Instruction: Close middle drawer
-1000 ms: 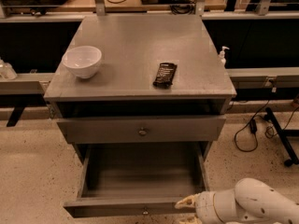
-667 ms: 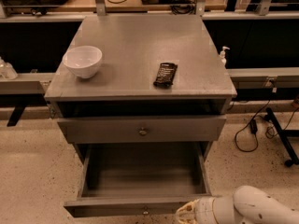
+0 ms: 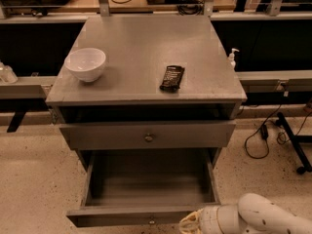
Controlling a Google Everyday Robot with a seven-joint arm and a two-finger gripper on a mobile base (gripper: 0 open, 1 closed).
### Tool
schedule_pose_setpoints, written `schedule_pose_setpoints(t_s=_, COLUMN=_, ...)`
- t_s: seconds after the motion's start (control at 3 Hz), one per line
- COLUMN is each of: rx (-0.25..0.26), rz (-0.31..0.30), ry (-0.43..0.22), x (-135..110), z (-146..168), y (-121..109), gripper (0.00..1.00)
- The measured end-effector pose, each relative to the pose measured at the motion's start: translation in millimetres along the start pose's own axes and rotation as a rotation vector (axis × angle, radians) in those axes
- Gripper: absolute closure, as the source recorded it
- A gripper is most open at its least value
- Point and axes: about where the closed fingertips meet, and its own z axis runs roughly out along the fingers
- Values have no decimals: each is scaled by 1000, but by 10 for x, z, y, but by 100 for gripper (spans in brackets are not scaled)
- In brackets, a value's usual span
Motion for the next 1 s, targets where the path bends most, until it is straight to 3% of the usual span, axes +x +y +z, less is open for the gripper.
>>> schedule_pose_setpoints(t_s=0.33, rx=24, rz=30, ry=-69, x=266, z=435, y=-84, gripper=100)
schedule_pose_setpoints(t_s=1.0, rx=115, rz=71, ry=-111, x=443, z=719, y=-209, gripper=100)
